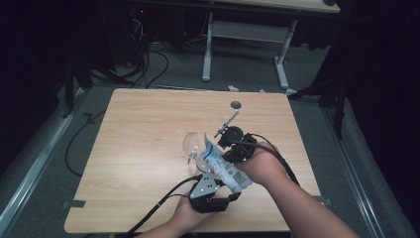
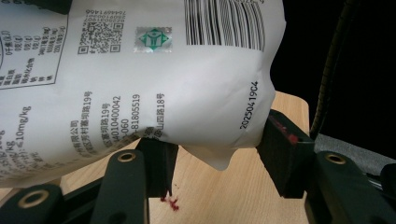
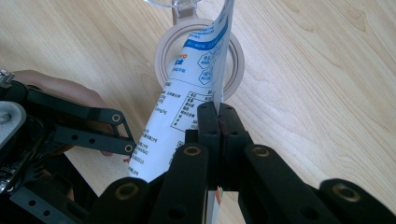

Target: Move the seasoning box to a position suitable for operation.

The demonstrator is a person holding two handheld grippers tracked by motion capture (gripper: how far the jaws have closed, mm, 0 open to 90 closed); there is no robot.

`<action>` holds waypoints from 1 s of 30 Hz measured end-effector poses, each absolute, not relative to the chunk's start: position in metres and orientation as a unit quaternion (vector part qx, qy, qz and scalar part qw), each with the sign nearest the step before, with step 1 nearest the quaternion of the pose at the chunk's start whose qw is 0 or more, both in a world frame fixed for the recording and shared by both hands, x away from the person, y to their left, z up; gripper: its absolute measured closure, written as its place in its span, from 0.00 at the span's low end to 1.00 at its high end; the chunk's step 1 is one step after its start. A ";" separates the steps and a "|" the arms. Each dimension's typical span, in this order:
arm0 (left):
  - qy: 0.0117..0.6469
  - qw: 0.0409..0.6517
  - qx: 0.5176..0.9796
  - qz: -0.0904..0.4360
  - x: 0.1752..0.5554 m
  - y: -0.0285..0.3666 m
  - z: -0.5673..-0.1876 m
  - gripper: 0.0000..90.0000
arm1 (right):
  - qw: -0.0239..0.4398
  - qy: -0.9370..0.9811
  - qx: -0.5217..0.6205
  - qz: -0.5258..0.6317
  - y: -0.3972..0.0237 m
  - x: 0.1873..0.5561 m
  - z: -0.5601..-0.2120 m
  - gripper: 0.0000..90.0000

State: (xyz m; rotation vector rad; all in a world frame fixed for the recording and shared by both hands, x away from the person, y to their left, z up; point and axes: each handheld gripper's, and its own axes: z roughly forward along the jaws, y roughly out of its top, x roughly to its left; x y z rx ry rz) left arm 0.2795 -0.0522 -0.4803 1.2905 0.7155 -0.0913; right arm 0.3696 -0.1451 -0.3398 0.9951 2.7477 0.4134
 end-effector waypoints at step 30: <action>0.322 0.741 0.587 -0.045 0.279 -0.053 -0.479 0.56 | 0.095 0.926 0.338 0.141 -0.147 0.369 -0.338 1.00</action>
